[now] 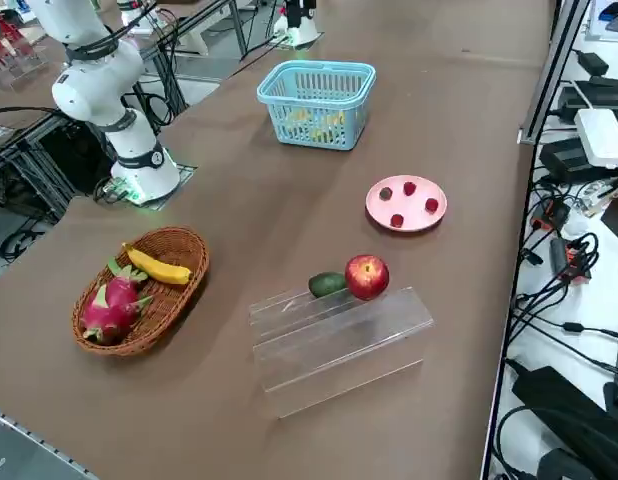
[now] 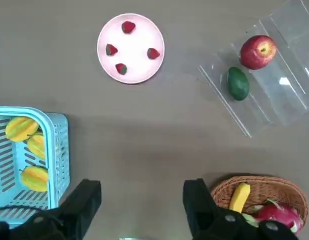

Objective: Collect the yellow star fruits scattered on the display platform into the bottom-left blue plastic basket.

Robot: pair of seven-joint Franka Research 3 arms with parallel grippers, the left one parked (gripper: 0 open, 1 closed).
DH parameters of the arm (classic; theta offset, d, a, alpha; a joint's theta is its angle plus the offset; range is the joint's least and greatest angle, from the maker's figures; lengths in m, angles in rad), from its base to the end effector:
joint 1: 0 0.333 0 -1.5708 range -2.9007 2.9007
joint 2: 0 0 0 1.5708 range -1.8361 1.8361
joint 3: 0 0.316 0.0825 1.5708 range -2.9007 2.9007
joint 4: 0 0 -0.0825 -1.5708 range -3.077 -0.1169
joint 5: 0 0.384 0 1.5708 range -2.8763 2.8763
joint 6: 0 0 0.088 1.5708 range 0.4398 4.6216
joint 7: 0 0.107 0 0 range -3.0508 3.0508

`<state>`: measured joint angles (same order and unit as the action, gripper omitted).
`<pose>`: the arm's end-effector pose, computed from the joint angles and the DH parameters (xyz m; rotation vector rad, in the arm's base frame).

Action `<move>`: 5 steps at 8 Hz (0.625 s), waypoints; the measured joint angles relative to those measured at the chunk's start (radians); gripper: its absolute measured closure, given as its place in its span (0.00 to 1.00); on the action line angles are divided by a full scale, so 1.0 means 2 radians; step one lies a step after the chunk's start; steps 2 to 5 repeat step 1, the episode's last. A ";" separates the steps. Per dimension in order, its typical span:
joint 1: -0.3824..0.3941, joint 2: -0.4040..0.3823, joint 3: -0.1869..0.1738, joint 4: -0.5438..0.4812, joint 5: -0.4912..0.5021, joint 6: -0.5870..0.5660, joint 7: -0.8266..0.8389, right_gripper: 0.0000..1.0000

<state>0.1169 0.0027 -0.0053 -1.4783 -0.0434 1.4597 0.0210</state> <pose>0.5413 0.0556 0.6566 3.0941 0.1335 -0.0285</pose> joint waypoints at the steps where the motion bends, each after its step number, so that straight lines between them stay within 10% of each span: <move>1: 0.000 0.000 -0.005 0.001 0.000 -0.001 0.001 0.00; 5: 0.000 0.000 -0.005 0.001 0.000 -0.001 0.001 0.00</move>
